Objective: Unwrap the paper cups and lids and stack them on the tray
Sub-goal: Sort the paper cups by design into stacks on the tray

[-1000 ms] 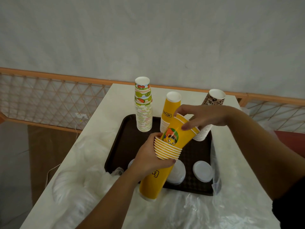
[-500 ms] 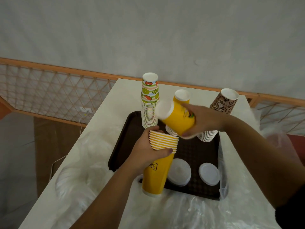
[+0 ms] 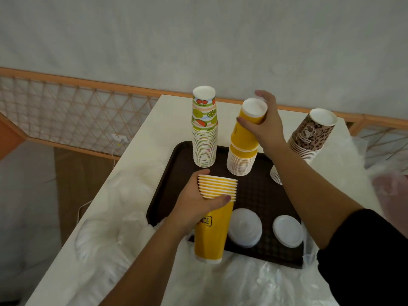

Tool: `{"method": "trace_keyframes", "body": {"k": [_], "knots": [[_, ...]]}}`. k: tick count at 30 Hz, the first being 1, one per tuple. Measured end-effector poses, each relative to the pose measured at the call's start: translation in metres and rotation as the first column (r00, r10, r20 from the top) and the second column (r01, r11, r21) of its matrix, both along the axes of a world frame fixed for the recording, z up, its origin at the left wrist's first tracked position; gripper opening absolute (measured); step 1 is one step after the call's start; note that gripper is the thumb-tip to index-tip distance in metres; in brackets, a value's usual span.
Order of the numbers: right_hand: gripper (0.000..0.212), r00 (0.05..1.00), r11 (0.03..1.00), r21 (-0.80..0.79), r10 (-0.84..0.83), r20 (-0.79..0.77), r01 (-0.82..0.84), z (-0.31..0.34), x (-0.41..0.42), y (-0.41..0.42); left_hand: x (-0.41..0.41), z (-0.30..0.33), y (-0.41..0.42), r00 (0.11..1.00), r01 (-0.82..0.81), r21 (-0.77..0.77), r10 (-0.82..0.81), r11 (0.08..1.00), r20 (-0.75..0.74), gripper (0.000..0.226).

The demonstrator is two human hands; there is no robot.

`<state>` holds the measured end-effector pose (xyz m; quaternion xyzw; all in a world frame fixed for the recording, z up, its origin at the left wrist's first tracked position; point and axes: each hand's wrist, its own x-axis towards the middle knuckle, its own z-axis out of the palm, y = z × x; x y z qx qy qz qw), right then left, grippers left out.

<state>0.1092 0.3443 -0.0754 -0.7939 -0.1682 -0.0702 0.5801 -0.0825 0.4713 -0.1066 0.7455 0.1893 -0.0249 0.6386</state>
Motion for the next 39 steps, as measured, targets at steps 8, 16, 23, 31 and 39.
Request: {"method": "trace_keyframes", "body": {"k": [8, 16, 23, 31, 39], "knots": [[0.058, 0.999, 0.98, -0.196, -0.042, 0.02, 0.046, -0.017, -0.001, -0.003, 0.002, -0.001, -0.005, 0.997, -0.019, 0.074, 0.025, 0.997, -0.068, 0.075], [0.068, 0.916, 0.84, -0.433, 0.393, 0.074, -0.326, 0.03, -0.063, -0.005, 0.0, 0.007, -0.013, 0.999, 0.015, 0.152, -0.009, 0.988, -0.041, 0.066], [0.068, 0.707, 0.321, -0.65, 0.495, -0.504, -0.688, 0.034, -0.085, -0.007, -0.002, 0.015, -0.024, 0.998, 0.061, 0.163, -0.065, 0.985, 0.018, 0.07], [0.049, 0.747, 0.416, -0.627, 0.458, -0.482, -0.659, 0.056, -0.082, -0.021, -0.006, 0.024, -0.028, 0.989, 0.122, 0.143, -0.133, 0.982, 0.07, 0.076], [0.065, 0.734, 0.664, -0.383, 0.387, -0.558, -0.642, 0.073, -0.054, -0.07, -0.008, 0.029, -0.025, 0.984, 0.121, 0.121, -0.135, 0.985, 0.12, 0.069]]}}
